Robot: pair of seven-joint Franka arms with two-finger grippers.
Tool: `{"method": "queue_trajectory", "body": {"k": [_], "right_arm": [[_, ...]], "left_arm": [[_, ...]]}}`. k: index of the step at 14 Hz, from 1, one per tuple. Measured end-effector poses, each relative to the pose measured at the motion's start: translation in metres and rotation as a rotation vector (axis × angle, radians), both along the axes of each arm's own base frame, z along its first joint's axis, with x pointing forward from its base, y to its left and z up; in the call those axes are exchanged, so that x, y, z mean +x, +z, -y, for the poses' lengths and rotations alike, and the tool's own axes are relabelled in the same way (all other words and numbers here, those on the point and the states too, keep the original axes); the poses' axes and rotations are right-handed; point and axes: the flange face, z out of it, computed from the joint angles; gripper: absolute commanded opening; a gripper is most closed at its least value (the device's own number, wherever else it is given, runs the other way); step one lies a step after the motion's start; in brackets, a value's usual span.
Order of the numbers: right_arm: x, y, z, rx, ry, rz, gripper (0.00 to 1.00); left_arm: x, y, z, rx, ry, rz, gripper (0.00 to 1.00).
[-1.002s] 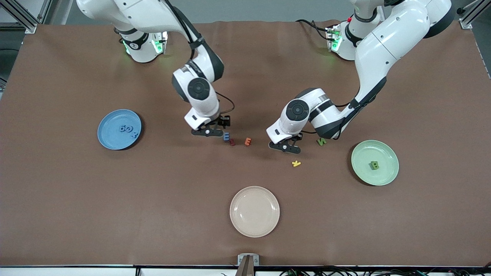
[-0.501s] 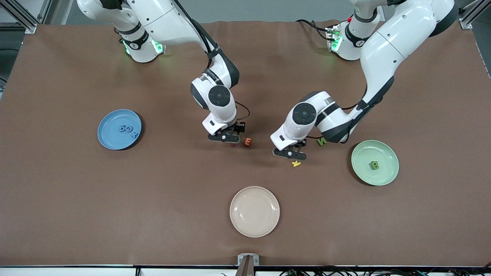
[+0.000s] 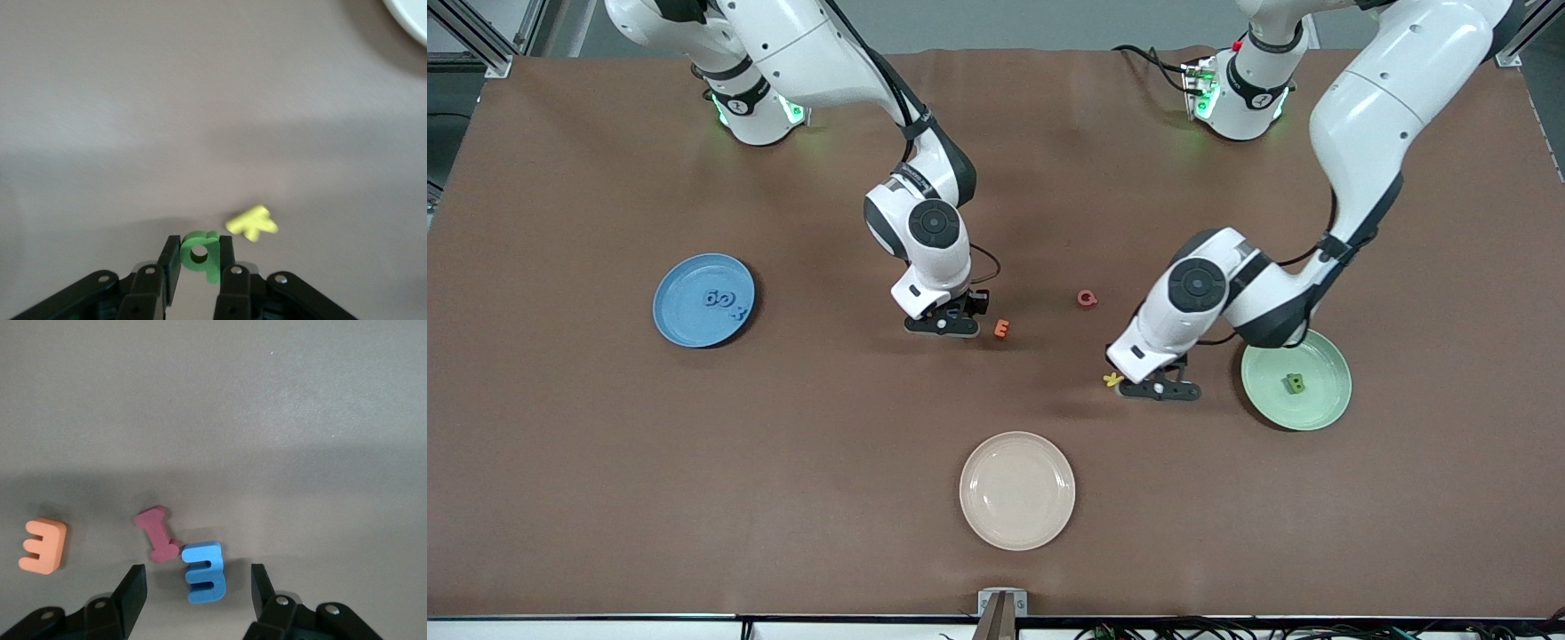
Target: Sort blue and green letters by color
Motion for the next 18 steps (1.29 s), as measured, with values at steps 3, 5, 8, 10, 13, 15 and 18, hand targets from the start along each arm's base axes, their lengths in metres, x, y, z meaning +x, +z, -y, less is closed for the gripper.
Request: {"method": "queue_trajectory", "body": {"k": [3, 5, 8, 10, 13, 15, 18], "right_arm": [[-0.001, -0.001, 0.000, -0.005, 0.001, -0.004, 0.66], [-0.001, -0.003, 0.001, -0.008, 0.001, -0.007, 0.64], [-0.003, -0.005, 0.001, -0.014, 0.003, -0.015, 0.64], [-0.004, -0.009, 0.002, -0.020, 0.003, -0.021, 0.58], [-0.005, -0.009, 0.001, -0.016, 0.005, -0.019, 0.48], [-0.005, -0.008, 0.000, -0.012, 0.005, -0.014, 0.44], [-0.004, -0.008, 0.000, -0.009, 0.005, -0.010, 0.39]], "left_arm": [[0.025, 0.010, -0.044, 0.029, 0.039, 0.051, 0.00], [0.040, 0.020, -0.077, 0.041, 0.081, 0.078, 0.00], [0.055, 0.040, -0.118, 0.056, 0.119, 0.112, 0.00], [0.060, 0.049, -0.135, 0.068, 0.107, 0.126, 0.00], [0.067, 0.049, -0.168, 0.084, 0.072, 0.123, 0.00], [0.072, 0.048, -0.203, 0.100, 0.039, 0.116, 0.00], [0.070, 0.039, -0.270, 0.125, -0.025, 0.080, 0.00]]}}
